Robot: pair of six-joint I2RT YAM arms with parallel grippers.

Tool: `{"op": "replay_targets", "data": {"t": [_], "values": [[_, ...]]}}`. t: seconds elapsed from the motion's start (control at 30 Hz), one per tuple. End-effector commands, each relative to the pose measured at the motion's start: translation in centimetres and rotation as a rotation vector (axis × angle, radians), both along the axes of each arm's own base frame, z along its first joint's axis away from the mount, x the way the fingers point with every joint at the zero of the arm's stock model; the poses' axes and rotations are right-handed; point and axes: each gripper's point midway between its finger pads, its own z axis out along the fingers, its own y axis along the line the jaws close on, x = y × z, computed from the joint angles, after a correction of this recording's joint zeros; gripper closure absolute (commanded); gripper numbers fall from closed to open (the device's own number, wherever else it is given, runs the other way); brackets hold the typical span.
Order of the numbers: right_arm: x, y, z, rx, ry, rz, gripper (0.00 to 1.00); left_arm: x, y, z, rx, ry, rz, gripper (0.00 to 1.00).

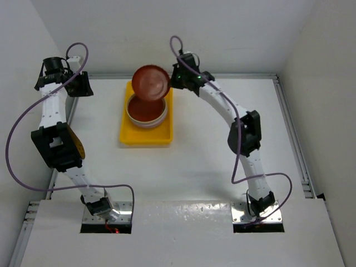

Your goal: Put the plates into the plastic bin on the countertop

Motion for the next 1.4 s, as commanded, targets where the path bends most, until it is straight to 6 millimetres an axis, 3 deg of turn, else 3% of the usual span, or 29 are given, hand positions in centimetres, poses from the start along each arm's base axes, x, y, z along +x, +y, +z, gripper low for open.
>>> {"op": "replay_targets", "data": {"t": [0.0, 0.1, 0.13, 0.17, 0.23, 0.43, 0.53, 0.63, 0.73, 1.07, 1.13, 1.2, 1.27, 1.3, 1.33, 1.37], "values": [[-1.1, 1.4, -4.0, -0.114, 0.033, 0.054, 1.00, 0.9, 0.1, 0.6, -0.048, -0.039, -0.003, 0.54], [0.1, 2.8, -3.8, -0.137, -0.053, 0.052, 1.00, 1.2, -0.2, 0.6, -0.064, -0.045, -0.019, 0.54], [0.4, 3.1, -4.7, -0.140, -0.046, 0.049, 1.00, 1.1, 0.1, 0.6, -0.070, -0.048, -0.018, 0.54], [1.0, 3.5, -3.9, -0.120, -0.065, 0.039, 1.00, 1.1, 0.1, 0.6, -0.071, -0.048, -0.018, 0.54], [1.1, 4.0, -4.3, -0.104, -0.061, 0.034, 1.00, 1.1, -0.1, 0.7, -0.077, -0.050, -0.024, 0.54], [-1.4, 4.3, -7.3, -0.159, 0.003, 0.074, 1.00, 0.5, 0.2, 0.9, -0.090, -0.056, -0.021, 0.54], [-1.6, 4.6, -7.9, -0.150, 0.020, 0.084, 0.92, 0.4, 0.5, 1.0, -0.096, -0.059, -0.019, 0.54], [-1.5, 5.5, -7.7, -0.131, 0.009, 0.108, 0.76, 0.4, 0.5, 1.0, -0.096, -0.059, -0.019, 0.54], [-1.6, 5.8, -7.6, -0.140, -0.005, 0.120, 0.70, 0.4, 0.5, 1.0, -0.096, -0.059, -0.019, 0.54], [-1.3, 5.6, -4.7, -0.184, -0.092, 0.124, 0.64, 0.3, 0.8, 1.0, -0.102, -0.062, -0.016, 0.54], [-1.3, 5.2, -3.5, -0.188, -0.113, 0.116, 0.57, 0.3, 0.8, 1.0, -0.102, -0.062, -0.016, 0.54], [-1.3, 4.9, -2.3, -0.191, -0.138, 0.118, 0.43, 0.3, 0.8, 1.0, -0.102, -0.062, -0.016, 0.54], [-1.4, 4.2, 1.7, -0.167, -0.199, 0.122, 0.33, 0.1, 1.4, 1.0, -0.089, -0.061, -0.006, 0.54], [-1.2, 3.3, 2.6, -0.166, -0.212, 0.121, 0.29, 0.1, 1.4, 1.0, -0.088, -0.061, -0.006, 0.54], [-2.0, 2.3, 3.6, -0.150, -0.211, 0.134, 0.17, -0.1, 1.8, 1.5, -0.084, -0.071, 0.002, 0.54], [-1.0, -0.6, 6.5, -0.123, -0.258, 0.093, 0.09, -0.2, 2.2, 1.5, -0.083, -0.072, 0.012, 0.54]]}}
